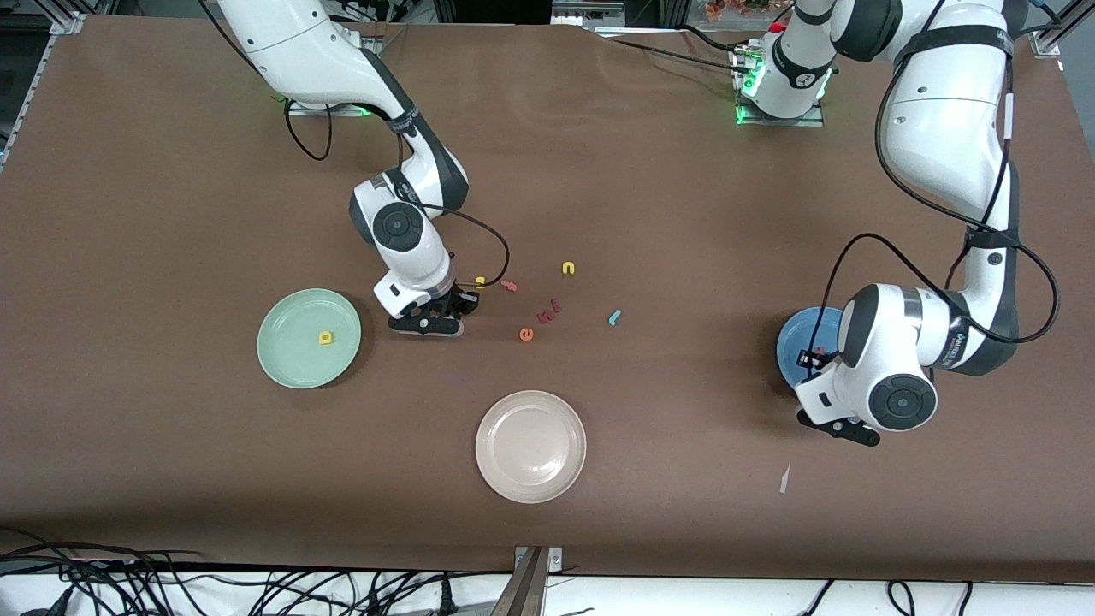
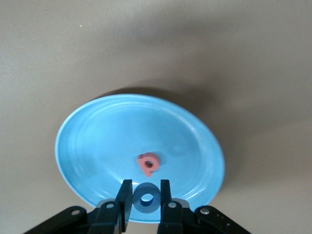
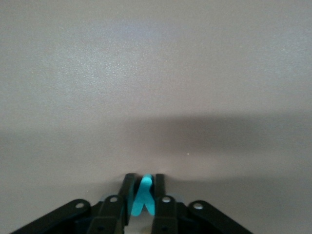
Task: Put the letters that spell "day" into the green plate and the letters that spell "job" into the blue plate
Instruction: 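Carry the blue o to the blue plate while the right gripper grasps teal y, then place the teal y on the green plate while the left gripper reaches teal letter, then grasp the teal letter with the left gripper while the right gripper grasps green letter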
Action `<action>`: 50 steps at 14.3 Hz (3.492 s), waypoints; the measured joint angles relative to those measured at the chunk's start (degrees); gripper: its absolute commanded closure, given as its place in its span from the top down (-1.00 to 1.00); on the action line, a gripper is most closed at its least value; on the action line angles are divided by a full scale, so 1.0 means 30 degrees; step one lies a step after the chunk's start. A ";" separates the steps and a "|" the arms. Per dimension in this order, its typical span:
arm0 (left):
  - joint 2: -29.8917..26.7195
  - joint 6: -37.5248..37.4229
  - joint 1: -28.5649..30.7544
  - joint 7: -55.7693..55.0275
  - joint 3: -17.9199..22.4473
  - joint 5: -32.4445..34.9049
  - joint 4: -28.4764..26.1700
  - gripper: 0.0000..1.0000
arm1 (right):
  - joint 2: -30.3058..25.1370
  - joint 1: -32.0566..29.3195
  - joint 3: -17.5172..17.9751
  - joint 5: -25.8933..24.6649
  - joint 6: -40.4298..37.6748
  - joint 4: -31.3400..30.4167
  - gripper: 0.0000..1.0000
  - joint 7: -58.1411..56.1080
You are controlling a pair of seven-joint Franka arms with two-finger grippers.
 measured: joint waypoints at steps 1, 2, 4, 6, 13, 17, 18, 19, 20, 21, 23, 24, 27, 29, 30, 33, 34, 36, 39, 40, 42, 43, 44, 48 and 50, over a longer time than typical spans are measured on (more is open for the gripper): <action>0.0012 0.0001 0.0066 0.0543 -0.0001 0.0000 -0.0037 1.00 | -0.0012 0.0004 -0.0009 0.0000 -0.0002 -0.0018 -0.81 -0.0003; 0.0008 0.0006 0.0080 0.0751 -0.0018 0.0000 -0.0037 1.00 | -0.0015 0.0012 -0.0011 0.0000 -0.0001 -0.0020 -0.81 -0.0020; -0.0002 0.0031 0.0029 0.0702 -0.0134 -0.0673 -0.0021 1.00 | -0.0055 0.0010 -0.0019 0.0000 0.0009 -0.0014 -0.81 -0.0293; -0.0004 0.0334 -0.0093 -0.0131 -0.0272 -0.2039 -0.0019 1.00 | -0.0458 -0.0270 -0.0137 0.0002 -0.0651 0.0055 -0.81 -0.1078; -0.0840 0.5238 -0.0892 -0.7347 -0.4189 -0.2987 -0.2532 1.00 | -0.3702 -0.4301 -0.0319 0.0028 -0.5112 0.0079 -0.77 -0.8399; -0.2298 0.8430 -0.2169 -0.9510 -0.4927 -0.2932 -0.6071 1.00 | -0.3792 -0.6078 -0.0321 0.0037 -0.5524 -0.0060 -0.20 -1.1099; -0.2483 0.8762 -0.2681 -1.0106 -0.4938 -0.2826 -0.6561 1.00 | -0.3793 -0.6143 -0.0314 0.0037 -0.5527 -0.0109 0.04 -1.1190; -0.2599 0.9111 -0.3147 -1.0663 -0.4947 -0.2733 -0.6926 1.00 | -0.3793 -0.6138 -0.0275 0.0041 -0.5528 -0.0137 0.08 -1.1189; -0.2680 0.9528 -0.3597 -1.1152 -0.4952 -0.2682 -0.7266 1.00 | -0.3793 -0.6120 -0.0208 0.0079 -0.5529 -0.0147 0.08 -1.1150; -0.2749 1.0026 -0.4055 -1.1635 -0.4953 -0.2615 -0.7645 1.00 | -0.3793 -0.6108 -0.0104 0.0131 -0.5529 -0.0150 0.08 -1.0967; -0.2813 1.0572 -0.4692 -1.2284 -0.4961 -0.2321 -0.8124 1.00 | -0.3771 -0.6098 0.0417 0.0170 -0.5523 -0.0164 0.09 -0.9730; -0.2827 1.0654 -0.4889 -1.2420 -0.4958 -0.2172 -0.8202 1.00 | -0.3730 -0.6045 0.0885 0.0175 -0.5486 -0.0178 0.09 -0.8712; -0.2832 1.0911 -0.5282 -1.2671 -0.4959 -0.1369 -0.8241 0.95 | -0.3571 -0.4873 0.1791 0.0178 -0.4735 -0.0508 0.12 -0.5084; -0.2831 1.1208 -0.5354 -1.2692 -0.4950 -0.1037 -0.8265 0.84 | -0.3313 -0.3421 0.1872 0.0178 -0.3776 -0.0857 0.28 -0.2362; -0.2828 1.1436 -0.5368 -1.2658 -0.4944 -0.0935 -0.8328 0.84 | -0.3114 -0.2779 0.1881 0.0178 -0.3213 -0.0992 0.38 -0.1110; -0.2764 1.1705 -0.5376 -1.2646 -0.4941 0.0191 -0.8547 0.86 | -0.2468 -0.1692 0.1881 0.0178 -0.1357 -0.1557 0.51 0.1544; -0.2727 1.1734 -0.5379 -1.2616 -0.4941 0.0288 -0.8597 0.86 | -0.2321 -0.1622 0.1879 0.0178 -0.0711 -0.1854 0.50 0.2141; -0.2583 1.1779 -0.5386 -1.2577 -0.4941 0.0325 -0.8664 0.85 | -0.2158 -0.1643 0.1821 0.0181 0.0438 -0.2604 0.50 0.3425; -0.2208 1.2095 -0.5412 -1.2559 -0.4941 0.0326 -0.8666 0.81 | -0.2141 -0.1651 0.1707 0.0181 0.0855 -0.3275 0.50 0.5334; -0.2125 1.2139 -0.5420 -1.2558 -0.4941 0.0326 -0.8665 0.76 | -0.2142 -0.1652 0.1682 0.0181 0.0860 -0.3366 0.50 0.5784; -0.2006 1.2292 -0.5436 -1.2559 -0.4941 0.0326 -0.8664 0.49 | -0.2142 -0.1652 0.1666 0.0181 0.0863 -0.3469 0.49 0.6420; -0.1971 1.2321 -0.5453 -1.2562 -0.4941 0.0326 -0.8664 0.31 | -0.2142 -0.1651 0.1666 0.0181 0.0863 -0.3503 0.47 0.6591; -0.1951 1.2345 -0.5483 -1.2570 -0.4941 0.0326 -0.8664 0.25 | -0.2139 -0.1648 0.1666 0.0181 0.0866 -0.3546 0.45 0.6660; -0.1958 1.2661 -0.5669 -1.2772 -0.4969 0.0326 -0.8635 -0.25 | -0.1855 -0.1499 0.1682 0.0181 0.1316 -0.3723 0.30 0.6719; -0.1970 1.2680 -0.5736 -1.2946 -0.4968 0.0326 -0.8614 -0.41 | -0.1829 -0.1452 0.1678 0.0180 0.1355 -0.3722 0.14 0.6752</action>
